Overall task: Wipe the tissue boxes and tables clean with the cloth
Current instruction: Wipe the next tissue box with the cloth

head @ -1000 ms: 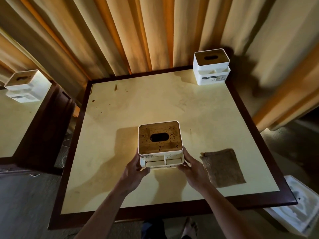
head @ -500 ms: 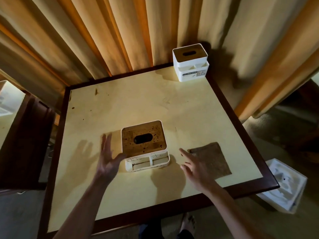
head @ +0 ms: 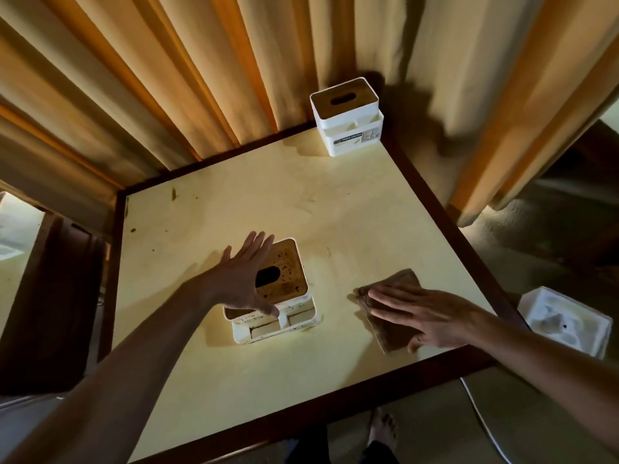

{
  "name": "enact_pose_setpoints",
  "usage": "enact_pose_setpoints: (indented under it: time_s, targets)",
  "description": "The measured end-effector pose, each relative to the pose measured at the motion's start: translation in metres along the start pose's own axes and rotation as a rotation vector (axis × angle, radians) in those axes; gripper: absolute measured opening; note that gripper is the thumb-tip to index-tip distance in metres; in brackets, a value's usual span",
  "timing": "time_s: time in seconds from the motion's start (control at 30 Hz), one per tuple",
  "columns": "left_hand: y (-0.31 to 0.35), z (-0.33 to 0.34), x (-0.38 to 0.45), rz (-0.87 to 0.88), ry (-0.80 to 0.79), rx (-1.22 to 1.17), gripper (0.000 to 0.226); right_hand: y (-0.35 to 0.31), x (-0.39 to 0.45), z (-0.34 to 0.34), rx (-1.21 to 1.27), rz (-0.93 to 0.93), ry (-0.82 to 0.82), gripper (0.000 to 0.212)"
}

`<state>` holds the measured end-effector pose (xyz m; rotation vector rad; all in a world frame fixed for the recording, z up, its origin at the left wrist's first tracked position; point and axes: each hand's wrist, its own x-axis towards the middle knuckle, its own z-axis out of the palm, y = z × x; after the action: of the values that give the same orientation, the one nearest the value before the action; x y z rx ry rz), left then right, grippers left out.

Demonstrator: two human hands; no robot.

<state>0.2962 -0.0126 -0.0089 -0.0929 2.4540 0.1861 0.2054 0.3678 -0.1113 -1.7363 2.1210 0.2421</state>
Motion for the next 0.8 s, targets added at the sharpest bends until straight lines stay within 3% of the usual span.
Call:
enact_pose_setpoints:
  time_s: [0.1,0.3,0.47,0.53,0.7,0.8]
  targets:
    - [0.002,-0.002,0.000,-0.006,-0.034,0.003,0.153,0.003,0.003,0.009,-0.007,-0.055,0.024,0.080]
    - [-0.003,0.001,0.005,-0.011,-0.025,-0.029,0.152,-0.003,0.007,0.029,-0.002,-0.061,0.273,0.061]
    - [-0.006,0.003,0.006,-0.006,-0.018,-0.045,0.158,-0.013,0.020,0.049,0.187,-0.014,0.323,0.089]
    - [-0.007,0.004,0.007,-0.007,-0.007,-0.060,0.157,-0.016,0.022,0.053,0.289,0.047,0.306,0.092]
    - [-0.009,0.005,0.007,-0.002,0.019,-0.073,0.155,-0.036,0.020,0.007,0.563,0.165,0.353,0.063]
    - [-0.010,0.006,0.007,0.007,0.026,-0.065,0.152,-0.048,0.030,-0.028,0.773,0.193,0.574,0.047]
